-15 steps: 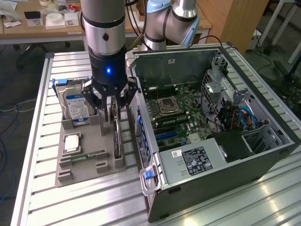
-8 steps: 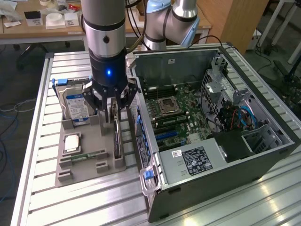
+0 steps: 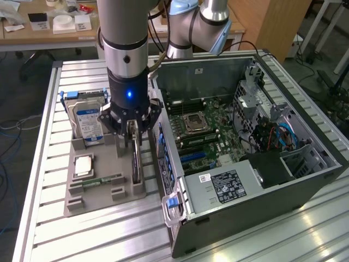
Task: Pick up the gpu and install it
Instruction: 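Pick up the gpu and move the gpu toward the slot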
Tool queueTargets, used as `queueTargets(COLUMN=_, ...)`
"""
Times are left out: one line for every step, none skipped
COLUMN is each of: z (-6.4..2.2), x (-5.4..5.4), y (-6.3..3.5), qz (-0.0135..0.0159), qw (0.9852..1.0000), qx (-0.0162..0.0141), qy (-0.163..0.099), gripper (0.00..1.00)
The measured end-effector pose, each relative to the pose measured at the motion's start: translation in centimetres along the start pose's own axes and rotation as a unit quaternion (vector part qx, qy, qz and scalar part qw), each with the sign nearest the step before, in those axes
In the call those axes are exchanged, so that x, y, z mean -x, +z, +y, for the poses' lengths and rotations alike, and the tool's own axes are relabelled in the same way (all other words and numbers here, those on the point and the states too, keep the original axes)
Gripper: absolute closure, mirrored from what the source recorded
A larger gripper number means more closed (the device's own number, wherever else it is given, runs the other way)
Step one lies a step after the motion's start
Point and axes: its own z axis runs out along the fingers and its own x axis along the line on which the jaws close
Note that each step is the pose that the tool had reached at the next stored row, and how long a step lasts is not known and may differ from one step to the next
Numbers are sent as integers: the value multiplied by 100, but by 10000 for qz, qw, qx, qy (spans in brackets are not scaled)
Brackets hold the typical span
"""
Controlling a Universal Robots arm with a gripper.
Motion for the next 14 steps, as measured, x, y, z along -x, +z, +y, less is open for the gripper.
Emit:
queueTargets(z=2, x=0, y=18, qz=0, qw=10000, qx=0, qy=0, gripper=58)
queueTargets(z=6, x=-1, y=37, qz=1, qw=10000, qx=0, qy=0, gripper=58)
queueTargets(z=10, x=-1, y=56, qz=1, qw=10000, qx=0, qy=1, gripper=58)
queueTargets(z=15, x=-2, y=75, qz=1, qw=10000, qx=0, qy=0, gripper=58)
queueTargets(z=21, x=-2, y=92, qz=2, qw=10000, qx=0, qy=0, gripper=58)
queueTargets(z=28, x=-3, y=108, qz=2, qw=10000, qx=0, qy=0, gripper=58)
queueTargets(z=29, x=-2, y=112, qz=2, qw=10000, qx=0, qy=0, gripper=58)
queueTargets(z=29, x=-2, y=112, qz=2, qw=10000, qx=0, qy=-1, gripper=58)
queueTargets(z=29, x=-2, y=112, qz=2, qw=10000, qx=0, qy=-1, gripper=58)
queueTargets(z=29, x=-3, y=112, qz=2, qw=10000, qx=0, qy=0, gripper=58)
queueTargets(z=31, x=-3, y=113, qz=2, qw=10000, qx=0, qy=0, gripper=58)
queueTargets(z=41, x=-5, y=117, qz=1, qw=10000, qx=0, qy=1, gripper=58)
queueTargets(z=55, x=-5, y=122, qz=1, qw=10000, qx=1, qy=0, gripper=58)
queueTargets(z=72, x=-5, y=127, qz=2, qw=10000, qx=0, qy=0, gripper=58)
